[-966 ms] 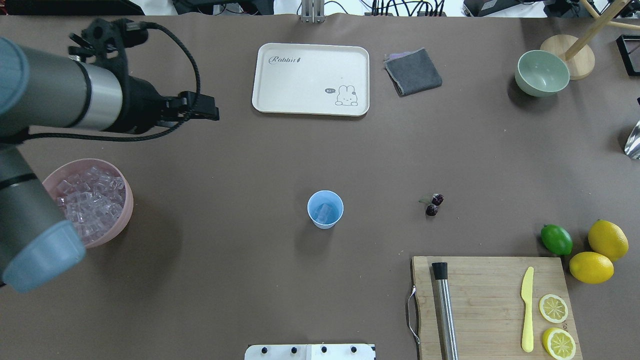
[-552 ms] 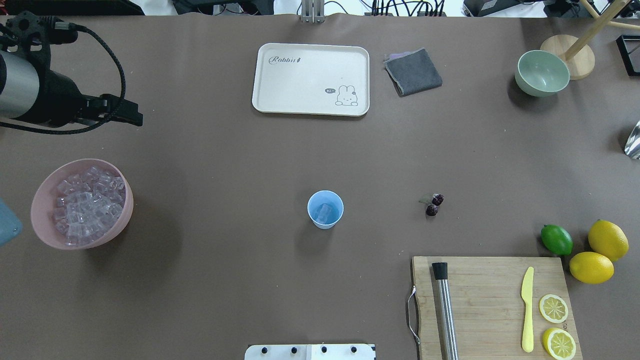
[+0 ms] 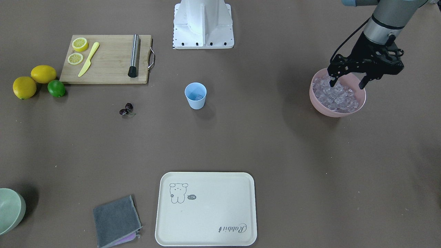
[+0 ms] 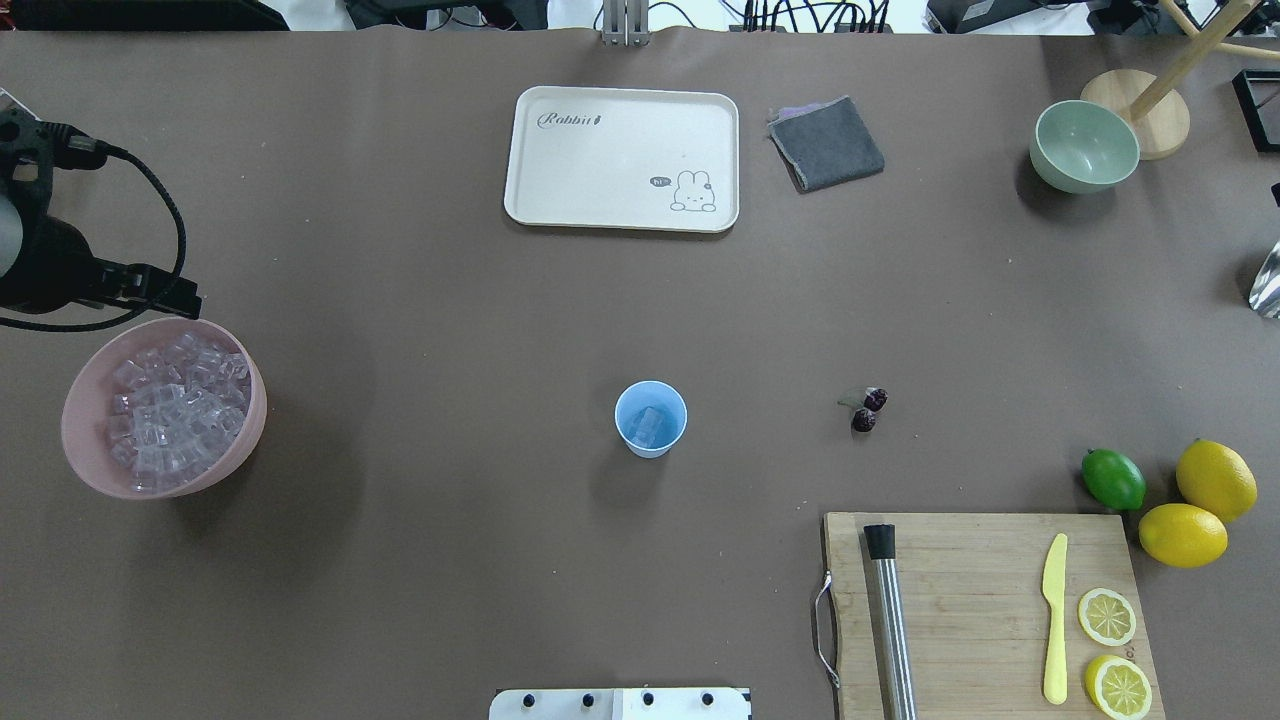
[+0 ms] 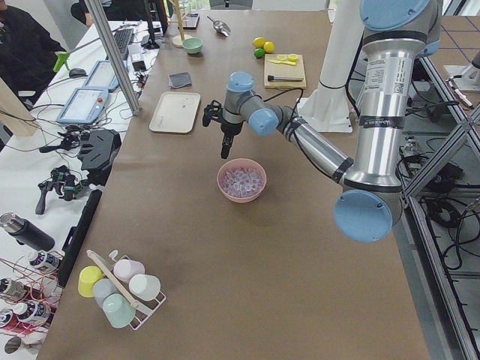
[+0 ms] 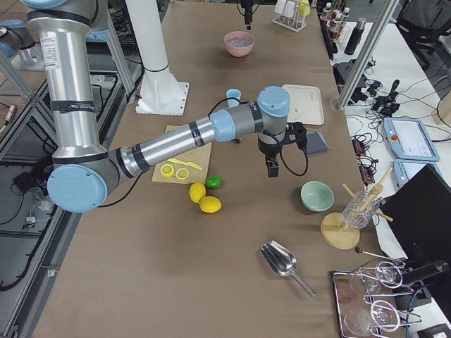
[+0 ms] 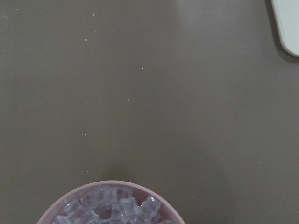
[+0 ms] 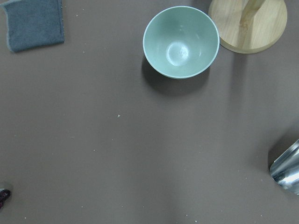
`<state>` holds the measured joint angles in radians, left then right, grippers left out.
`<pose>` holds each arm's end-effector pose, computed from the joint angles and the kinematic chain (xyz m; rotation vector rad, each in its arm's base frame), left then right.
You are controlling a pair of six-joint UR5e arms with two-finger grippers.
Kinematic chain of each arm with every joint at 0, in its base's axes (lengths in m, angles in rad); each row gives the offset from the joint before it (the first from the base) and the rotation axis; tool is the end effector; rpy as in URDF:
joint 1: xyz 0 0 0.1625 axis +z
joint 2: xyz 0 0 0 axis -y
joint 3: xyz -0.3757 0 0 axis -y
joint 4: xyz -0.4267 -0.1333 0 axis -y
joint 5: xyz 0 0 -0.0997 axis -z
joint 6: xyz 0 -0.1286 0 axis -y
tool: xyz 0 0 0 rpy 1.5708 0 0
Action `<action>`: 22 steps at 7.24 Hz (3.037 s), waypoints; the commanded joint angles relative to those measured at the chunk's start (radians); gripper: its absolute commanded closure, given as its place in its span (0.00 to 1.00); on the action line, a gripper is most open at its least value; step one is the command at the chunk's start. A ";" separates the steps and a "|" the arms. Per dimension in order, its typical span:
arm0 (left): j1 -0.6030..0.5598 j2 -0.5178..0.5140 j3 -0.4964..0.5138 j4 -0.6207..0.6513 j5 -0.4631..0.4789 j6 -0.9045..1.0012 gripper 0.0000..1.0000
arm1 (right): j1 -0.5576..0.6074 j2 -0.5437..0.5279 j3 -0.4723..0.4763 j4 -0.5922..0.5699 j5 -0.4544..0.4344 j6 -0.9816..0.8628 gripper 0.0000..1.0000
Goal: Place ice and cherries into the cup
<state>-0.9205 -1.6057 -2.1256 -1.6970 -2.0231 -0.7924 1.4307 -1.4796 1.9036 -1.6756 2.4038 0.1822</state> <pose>0.2528 -0.4597 0.3225 0.2422 0.7886 0.0279 -0.0383 -0.5449 0.4119 0.1640 -0.8629 -0.0936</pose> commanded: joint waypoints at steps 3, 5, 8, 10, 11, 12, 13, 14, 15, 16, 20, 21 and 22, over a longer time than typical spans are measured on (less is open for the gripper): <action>0.084 0.029 0.033 -0.036 0.009 0.037 0.05 | -0.029 0.010 -0.001 0.001 -0.003 0.039 0.00; 0.112 0.032 0.038 -0.036 0.007 0.178 0.04 | -0.039 0.013 -0.003 0.001 0.003 0.040 0.00; 0.104 0.032 0.082 -0.039 0.006 0.401 0.04 | -0.042 0.012 -0.017 0.002 0.006 0.088 0.00; 0.115 0.012 0.108 -0.062 -0.002 0.397 0.07 | -0.042 0.015 -0.005 0.004 0.005 0.162 0.00; 0.123 0.007 0.148 -0.100 -0.002 0.403 0.18 | -0.042 0.015 -0.009 0.002 0.000 0.169 0.00; 0.124 0.000 0.212 -0.169 -0.003 0.404 0.18 | -0.042 0.016 -0.012 0.002 -0.002 0.169 0.00; 0.124 -0.002 0.254 -0.211 -0.003 0.404 0.26 | -0.042 0.016 -0.012 0.002 -0.003 0.169 0.00; 0.126 0.000 0.254 -0.213 -0.005 0.403 0.26 | -0.041 0.016 -0.011 0.002 -0.005 0.169 0.00; 0.124 0.006 0.236 -0.210 -0.019 0.403 0.26 | -0.041 0.016 -0.011 0.002 -0.005 0.169 0.00; 0.124 -0.002 0.234 -0.210 -0.049 0.401 0.26 | -0.038 0.016 -0.012 0.002 -0.005 0.168 0.00; 0.124 -0.002 0.234 -0.210 -0.046 0.390 0.33 | -0.035 0.015 -0.014 0.002 -0.006 0.169 0.00; 0.124 0.001 0.234 -0.210 -0.045 0.389 0.33 | -0.035 0.013 -0.012 0.002 -0.006 0.171 0.00; 0.124 0.010 0.231 -0.210 -0.046 0.389 0.33 | -0.035 0.009 -0.009 0.002 -0.006 0.171 0.00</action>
<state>-0.7962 -1.6040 -1.8922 -1.9067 -2.0688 -0.4027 1.3958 -1.4671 1.8915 -1.6736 2.3976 0.3522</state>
